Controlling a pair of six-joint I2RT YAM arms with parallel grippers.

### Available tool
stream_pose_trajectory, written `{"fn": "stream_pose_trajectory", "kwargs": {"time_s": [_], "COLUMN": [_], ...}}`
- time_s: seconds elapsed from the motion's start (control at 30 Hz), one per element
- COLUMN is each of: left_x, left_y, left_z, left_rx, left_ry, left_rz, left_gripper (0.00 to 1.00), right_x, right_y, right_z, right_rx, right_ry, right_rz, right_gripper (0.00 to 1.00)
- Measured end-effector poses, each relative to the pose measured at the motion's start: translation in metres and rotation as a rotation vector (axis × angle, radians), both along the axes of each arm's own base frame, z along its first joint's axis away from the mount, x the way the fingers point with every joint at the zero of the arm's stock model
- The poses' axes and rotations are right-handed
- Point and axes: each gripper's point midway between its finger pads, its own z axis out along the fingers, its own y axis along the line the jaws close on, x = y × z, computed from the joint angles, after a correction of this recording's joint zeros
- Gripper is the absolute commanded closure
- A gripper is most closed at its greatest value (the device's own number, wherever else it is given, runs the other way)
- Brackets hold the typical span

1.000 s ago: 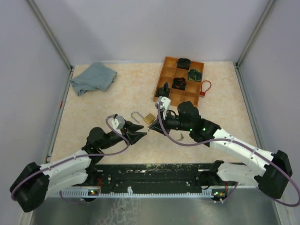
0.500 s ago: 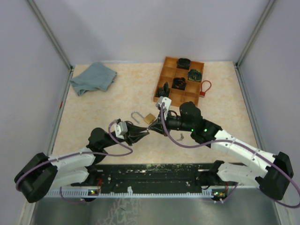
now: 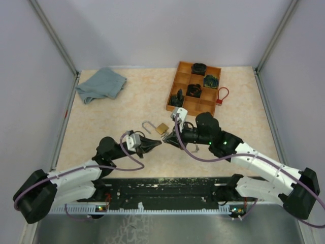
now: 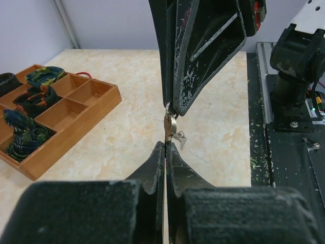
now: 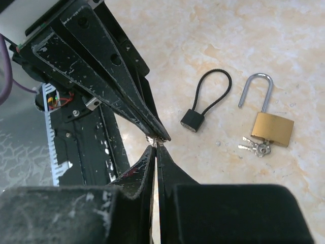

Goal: Unlock with the key

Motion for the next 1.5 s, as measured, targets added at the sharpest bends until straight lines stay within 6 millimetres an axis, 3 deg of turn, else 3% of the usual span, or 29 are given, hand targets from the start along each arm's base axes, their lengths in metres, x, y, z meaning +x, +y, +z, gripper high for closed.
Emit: {"fn": "stream_pose_trajectory", "kwargs": {"time_s": [0.3,0.5,0.87,1.13,1.4,1.5], "left_x": [0.012,0.016,0.014,0.013,0.013,0.013], "left_y": [-0.003,-0.005,-0.009,-0.013,-0.013,-0.013], "left_z": [-0.002,-0.013,-0.021,-0.031,-0.027,-0.024], "left_rx": [0.110,0.241,0.431,0.532,0.549,0.549], "left_ry": [-0.067,-0.176,-0.506,-0.641,-0.701,-0.714], "left_rz": [0.064,0.120,0.182,0.190,0.208,0.215], "left_gripper": [1.00,1.00,1.00,1.00,1.00,1.00], "right_x": [-0.005,-0.002,0.010,0.006,0.011,0.010], "right_y": [-0.017,-0.023,-0.021,-0.006,-0.003,-0.003], "right_z": [-0.022,-0.028,-0.048,-0.039,-0.051,-0.054], "right_rx": [-0.098,-0.126,-0.118,-0.051,-0.048,-0.032], "right_ry": [0.047,0.079,0.276,0.318,0.381,0.404], "right_rz": [-0.033,-0.085,-0.136,-0.085,-0.118,-0.123], "right_gripper": [0.60,0.48,0.49,0.52,0.68,0.81]}}
